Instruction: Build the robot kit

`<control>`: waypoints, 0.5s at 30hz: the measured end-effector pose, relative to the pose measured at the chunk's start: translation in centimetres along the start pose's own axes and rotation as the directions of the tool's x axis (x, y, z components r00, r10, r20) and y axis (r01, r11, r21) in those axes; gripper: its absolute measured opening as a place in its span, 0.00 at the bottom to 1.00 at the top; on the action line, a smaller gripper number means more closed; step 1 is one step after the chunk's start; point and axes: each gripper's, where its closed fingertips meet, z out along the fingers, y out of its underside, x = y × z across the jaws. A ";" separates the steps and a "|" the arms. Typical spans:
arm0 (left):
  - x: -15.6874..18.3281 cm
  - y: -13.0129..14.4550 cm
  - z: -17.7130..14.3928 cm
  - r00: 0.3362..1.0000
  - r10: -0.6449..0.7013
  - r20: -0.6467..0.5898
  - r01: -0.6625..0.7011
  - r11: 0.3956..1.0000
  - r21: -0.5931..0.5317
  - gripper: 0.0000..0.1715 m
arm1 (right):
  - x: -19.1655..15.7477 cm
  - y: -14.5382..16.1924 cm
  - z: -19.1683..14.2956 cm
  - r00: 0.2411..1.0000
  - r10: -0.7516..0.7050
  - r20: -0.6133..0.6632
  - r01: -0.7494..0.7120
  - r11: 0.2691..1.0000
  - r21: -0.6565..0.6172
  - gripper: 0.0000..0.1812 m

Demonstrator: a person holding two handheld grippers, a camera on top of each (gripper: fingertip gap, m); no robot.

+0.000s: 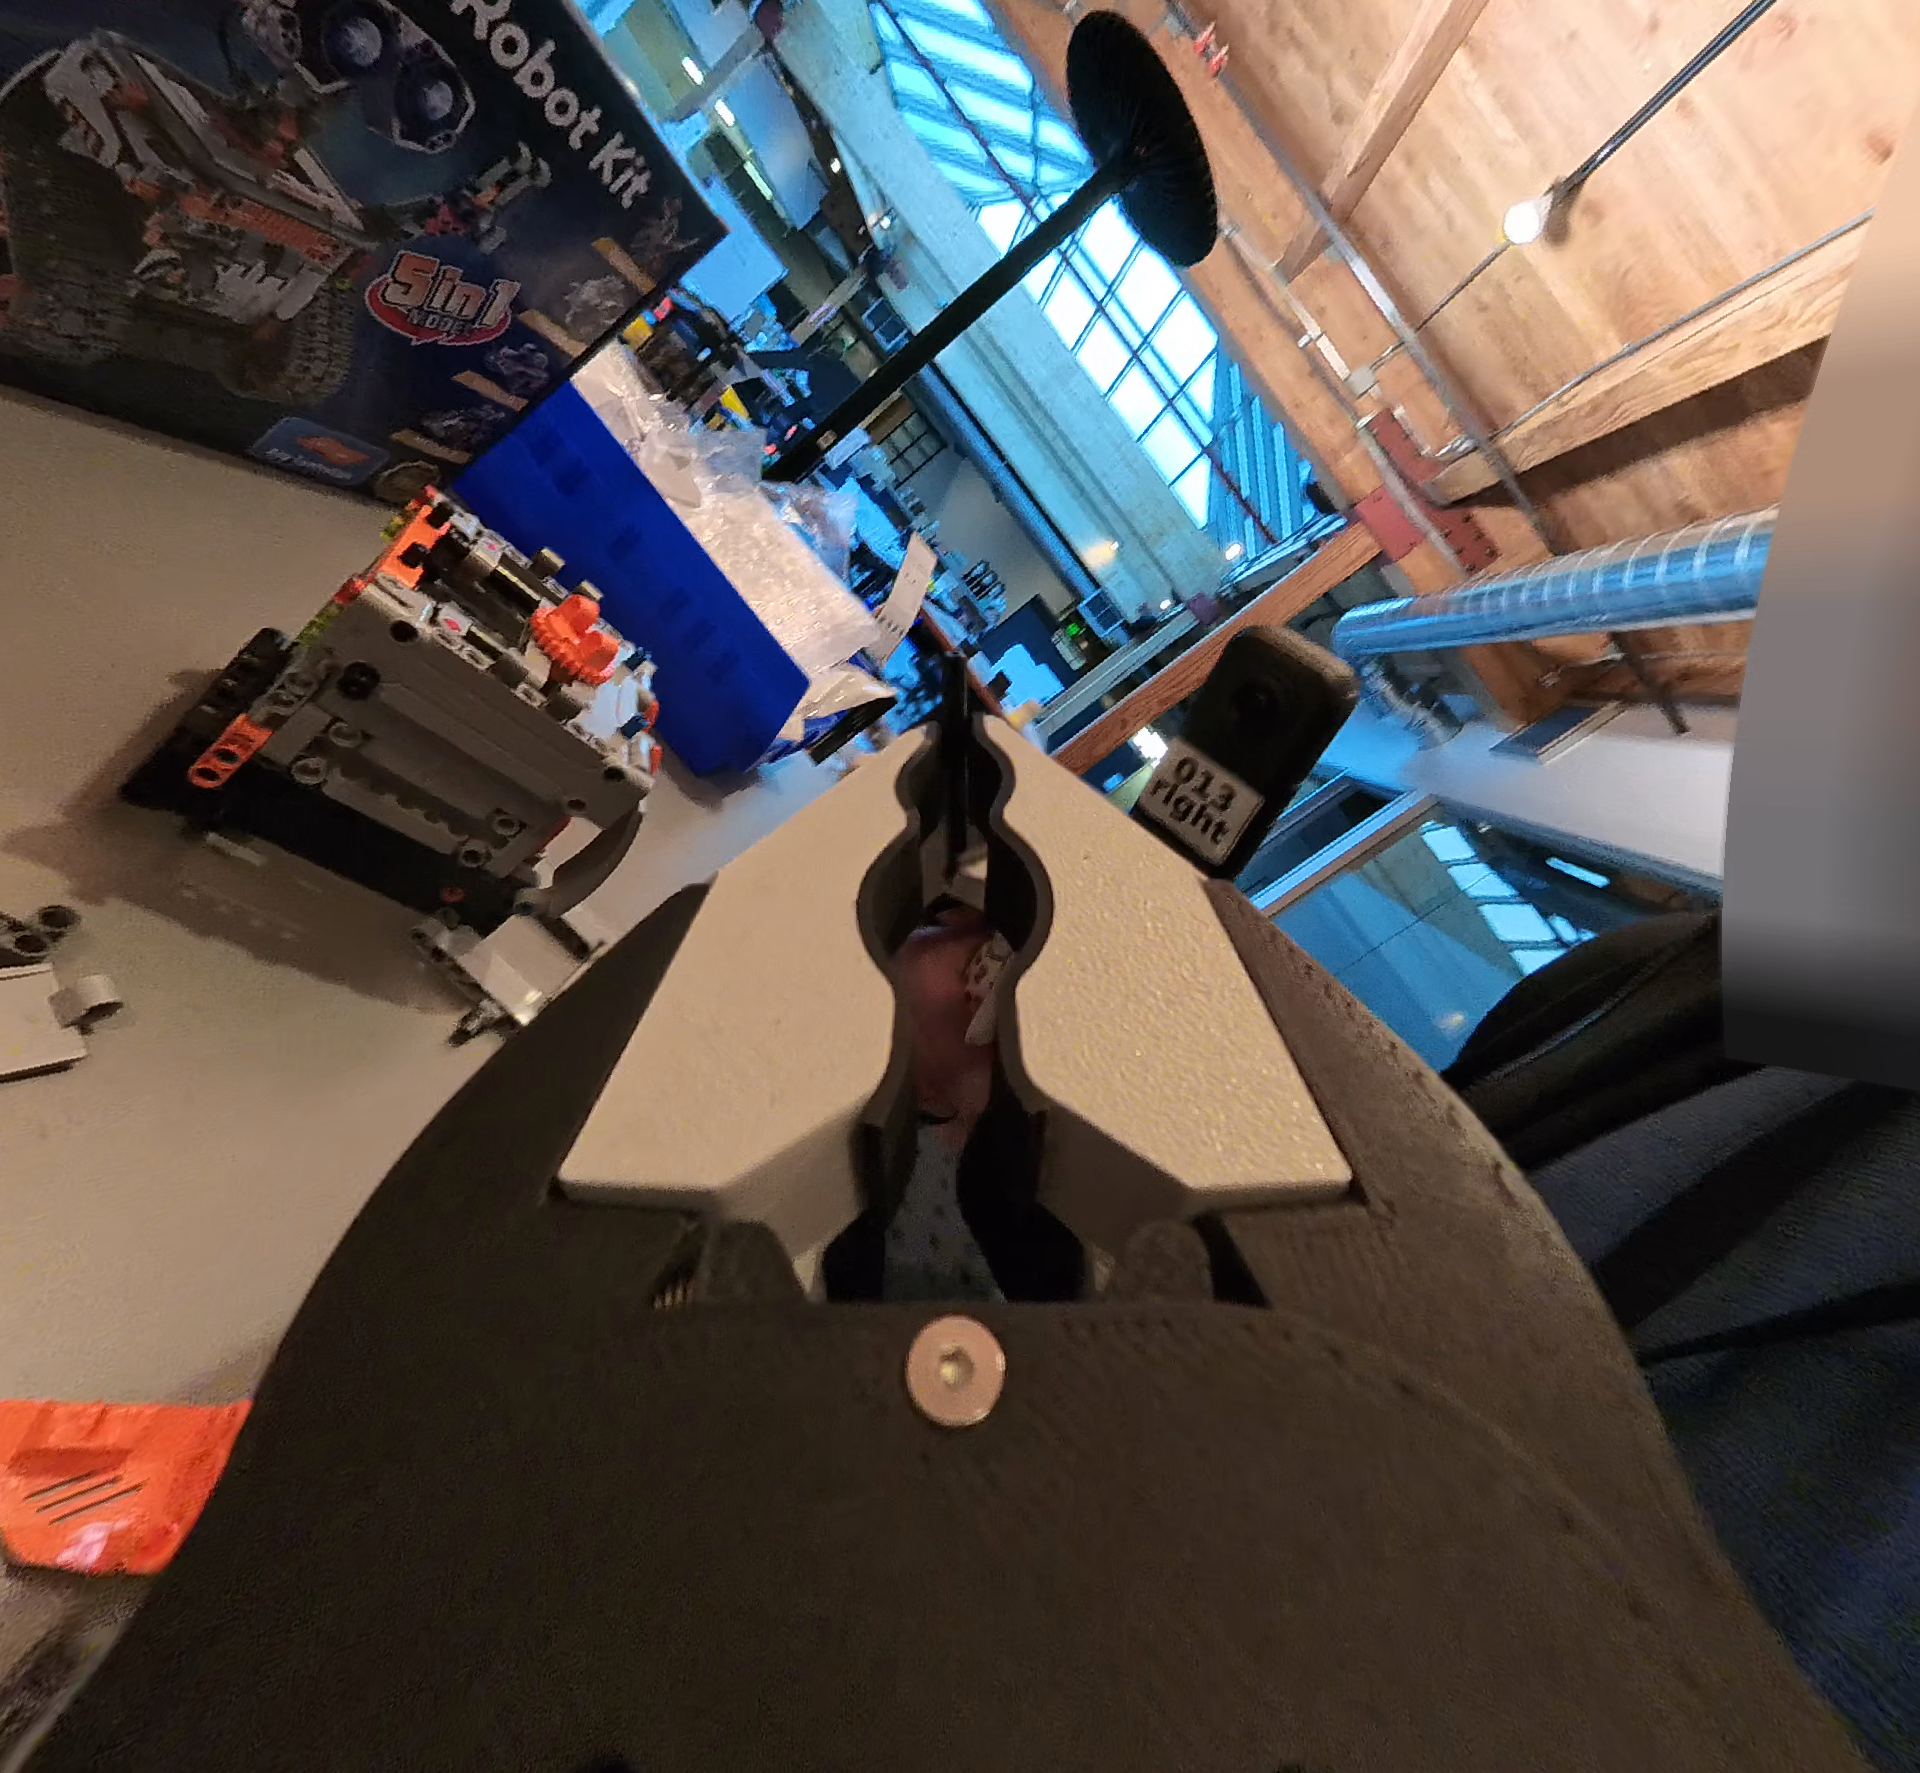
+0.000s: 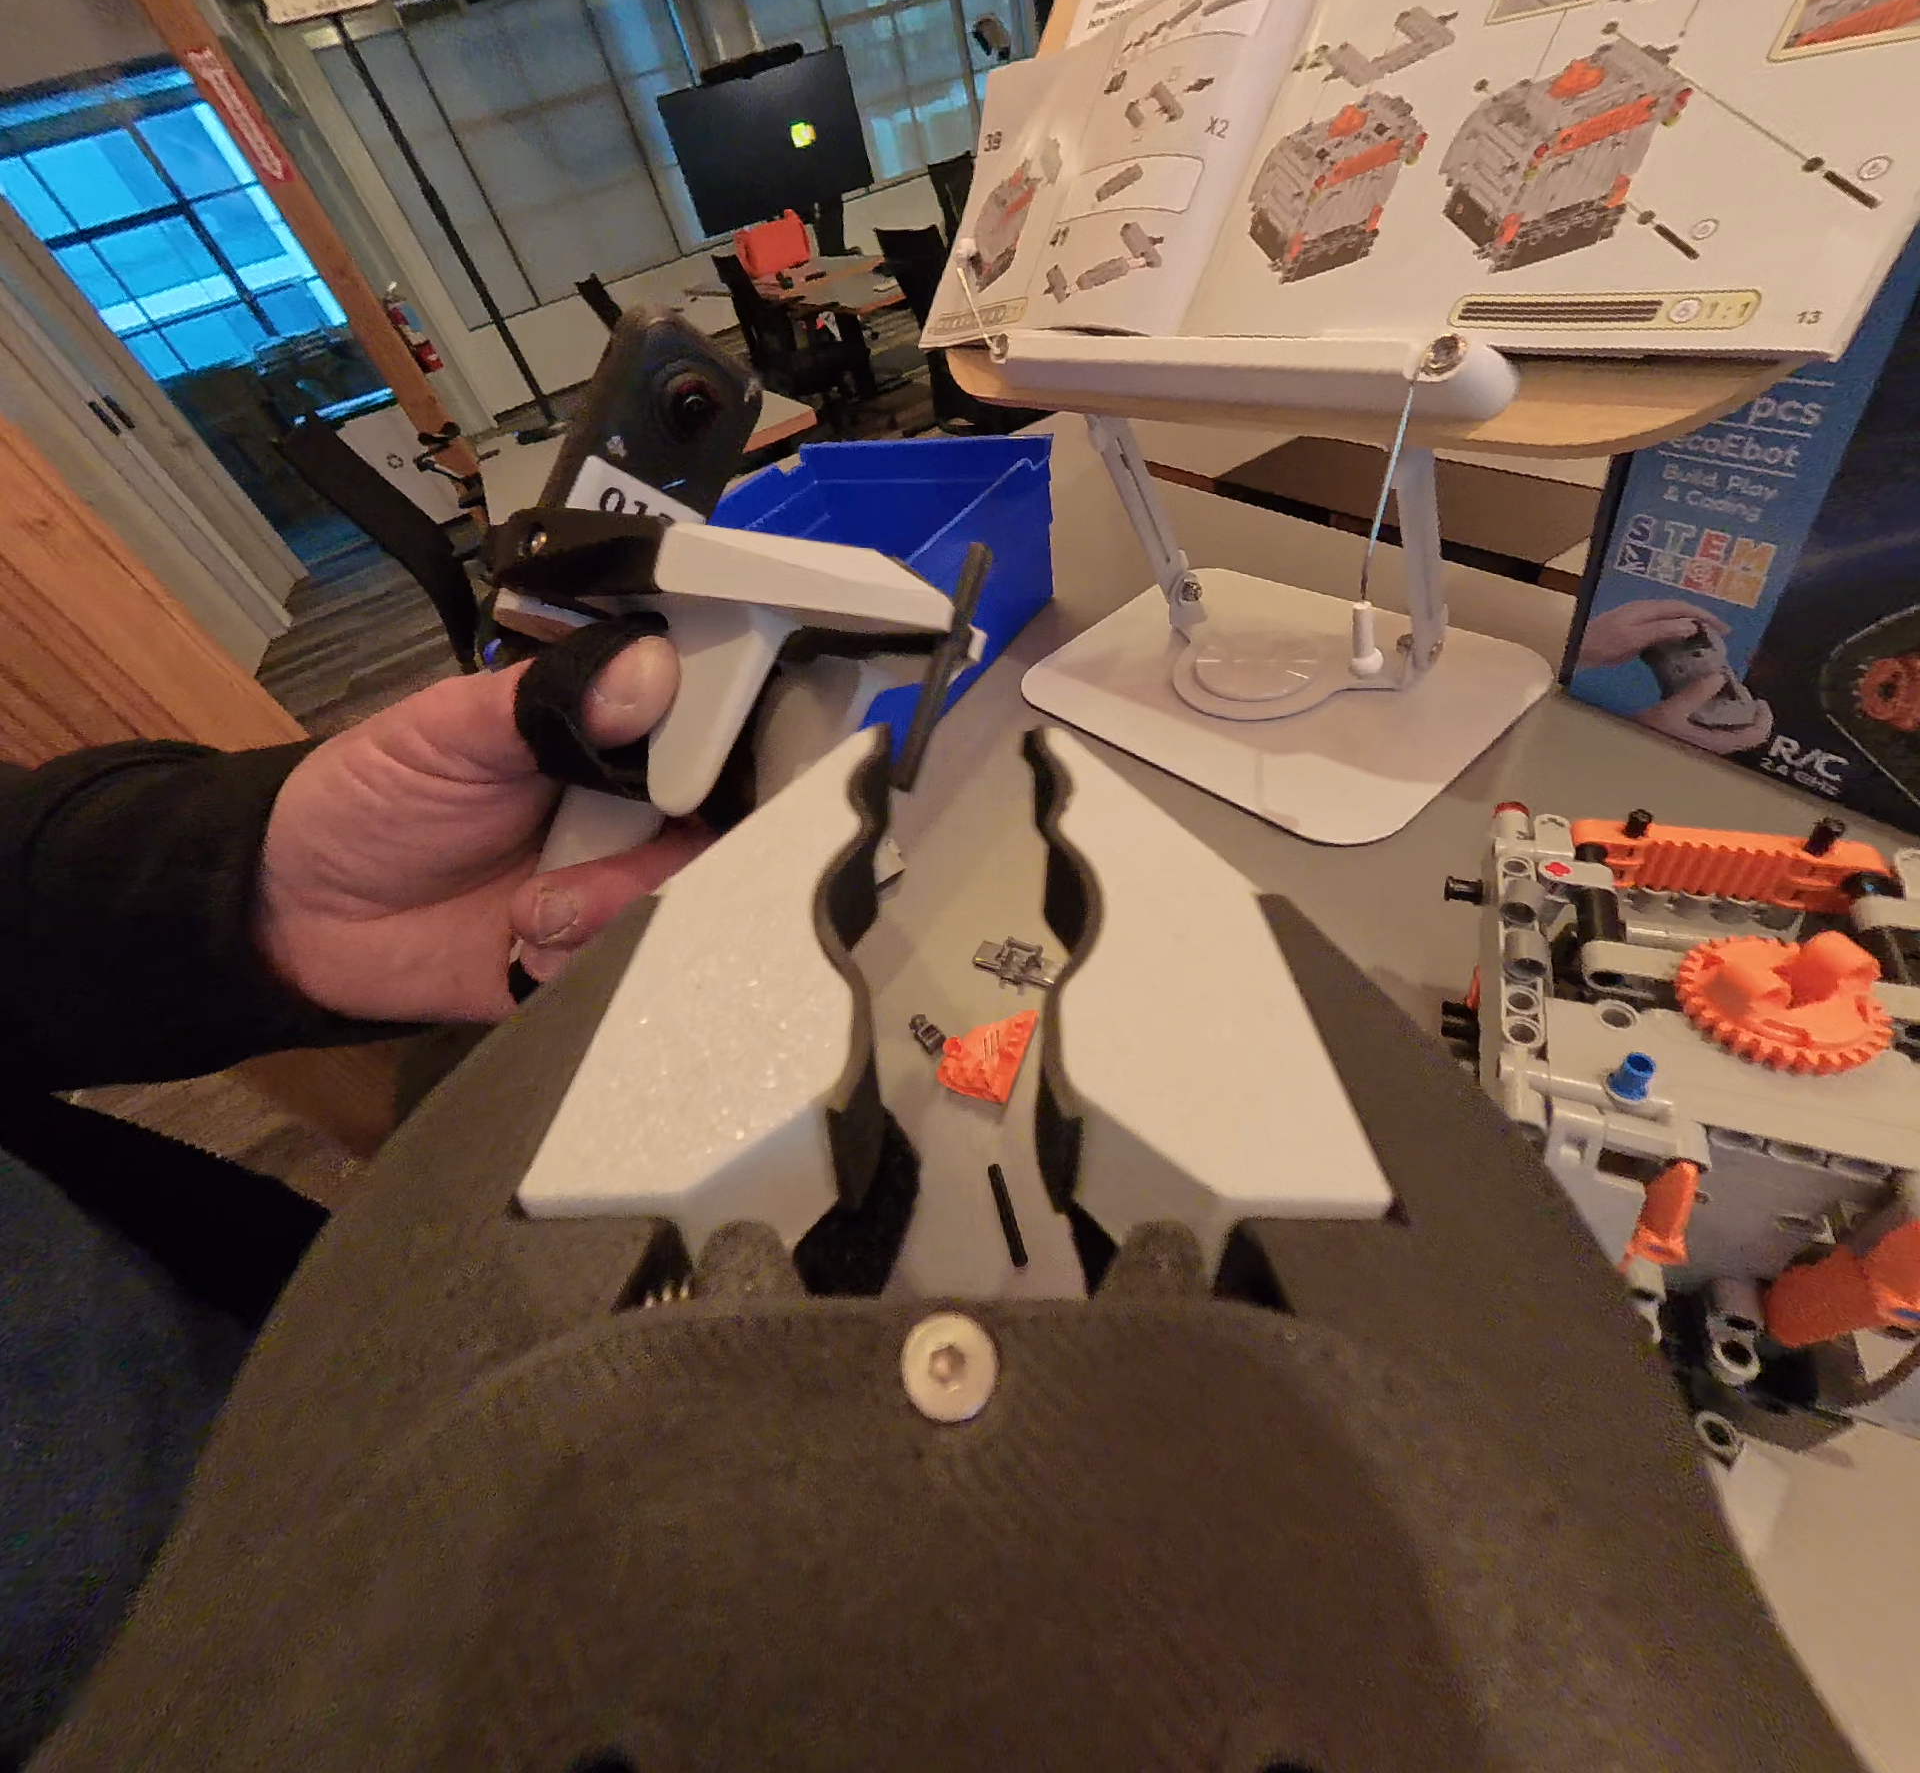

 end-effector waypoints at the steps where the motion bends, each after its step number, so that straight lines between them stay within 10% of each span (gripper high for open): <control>1: 0.1 -0.1 0.0 1.000 -0.013 -0.013 0.013 1.000 0.011 0.01 | 0.1 0.1 -0.2 1.000 0.006 -0.003 -0.006 1.000 0.003 0.19; 15: 0.0 1.3 0.7 0.999 -0.005 -0.033 0.005 1.000 -0.004 0.01 | 0.0 0.9 -1.2 0.999 0.015 0.039 -0.015 1.000 0.007 0.01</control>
